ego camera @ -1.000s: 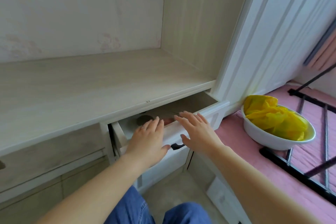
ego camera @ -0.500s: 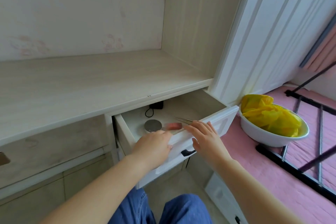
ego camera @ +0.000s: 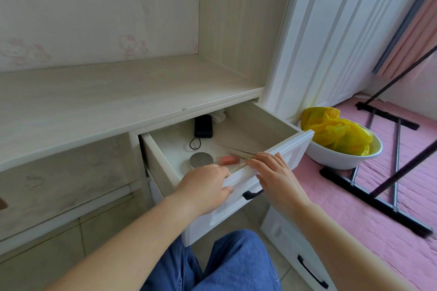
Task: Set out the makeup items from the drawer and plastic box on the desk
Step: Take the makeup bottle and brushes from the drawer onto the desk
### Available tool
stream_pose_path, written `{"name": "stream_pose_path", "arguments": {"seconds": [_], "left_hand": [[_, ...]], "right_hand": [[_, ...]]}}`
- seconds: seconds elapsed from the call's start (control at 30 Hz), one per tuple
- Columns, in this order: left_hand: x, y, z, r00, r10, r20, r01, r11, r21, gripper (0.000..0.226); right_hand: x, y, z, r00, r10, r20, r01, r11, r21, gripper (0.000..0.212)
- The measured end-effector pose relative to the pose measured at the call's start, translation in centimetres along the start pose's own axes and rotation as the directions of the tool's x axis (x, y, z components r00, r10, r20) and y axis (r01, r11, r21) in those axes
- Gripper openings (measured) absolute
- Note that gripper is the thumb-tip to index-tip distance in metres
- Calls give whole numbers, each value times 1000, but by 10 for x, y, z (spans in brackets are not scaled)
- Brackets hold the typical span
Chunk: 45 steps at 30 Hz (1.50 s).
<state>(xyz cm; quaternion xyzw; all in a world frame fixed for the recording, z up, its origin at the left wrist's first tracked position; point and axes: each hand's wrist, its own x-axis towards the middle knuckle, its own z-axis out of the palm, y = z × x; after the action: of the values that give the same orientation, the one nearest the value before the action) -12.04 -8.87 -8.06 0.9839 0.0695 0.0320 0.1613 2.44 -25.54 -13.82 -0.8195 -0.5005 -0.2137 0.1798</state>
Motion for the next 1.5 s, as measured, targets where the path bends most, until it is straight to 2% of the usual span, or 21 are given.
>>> {"name": "stream_pose_path", "arguments": {"seconds": [0.47, 0.57, 0.63, 0.7, 0.77, 0.83, 0.9, 1.0, 1.1, 1.17, 1.23, 1.3, 1.37, 1.5], "left_hand": [[-18, 26, 7, 996, 85, 40, -88, 992, 93, 35], [-17, 26, 4, 991, 97, 92, -102, 993, 53, 38], [-11, 21, -5, 987, 77, 144, -68, 995, -69, 38], [1, 9, -16, 987, 33, 157, -6, 985, -172, 38], [18, -7, -24, 990, -1, 140, 20, 991, -132, 41], [36, -23, -26, 989, -33, 148, 39, 998, -41, 49], [52, -35, -20, 977, -63, 203, 53, 997, 57, 57], [75, -49, -2, 946, -124, 301, 77, 984, 163, 52], [98, -59, 14, 915, -162, 370, 85, 973, 216, 51], [110, -62, 24, 893, -163, 420, 67, 970, 235, 62], [119, -65, 35, 878, -146, 456, 45, 973, 226, 76], [124, -67, 42, 872, -133, 471, 24, 973, 229, 78], [125, -67, 48, 870, -125, 477, 9, 971, 238, 70], [127, -66, 54, 885, -122, 449, 8, 969, 248, 53]], "right_hand": [[-32, -2, -21, 998, -6, -63, 1, 997, -71, 52], [-35, -3, -27, 1000, 13, -9, -14, 997, -73, 51], [-33, -2, -36, 997, 9, 70, -7, 999, -36, 49], [-24, -1, -50, 989, 52, 138, -61, 996, 61, 47], [-7, -1, -61, 986, 96, 134, -117, 981, 158, 44], [20, -1, -62, 980, 120, 161, -148, 974, 171, 39], [52, -2, -56, 924, 148, 353, -190, 978, 87, 39], [95, 0, -30, 716, 184, 673, -163, 982, -94, 41], [124, 3, -2, 557, 206, 805, -105, 978, -178, 45], [133, 6, 15, 470, 209, 858, -46, 976, -212, 49], [137, 8, 32, 415, 216, 884, 21, 969, -247, 52], [139, 11, 48, 364, 235, 901, 70, 958, -279, 56], [138, 11, 60, 333, 247, 910, 99, 951, -294, 55], [135, 13, 76, 321, 247, 914, 122, 947, -299, 46]]}}
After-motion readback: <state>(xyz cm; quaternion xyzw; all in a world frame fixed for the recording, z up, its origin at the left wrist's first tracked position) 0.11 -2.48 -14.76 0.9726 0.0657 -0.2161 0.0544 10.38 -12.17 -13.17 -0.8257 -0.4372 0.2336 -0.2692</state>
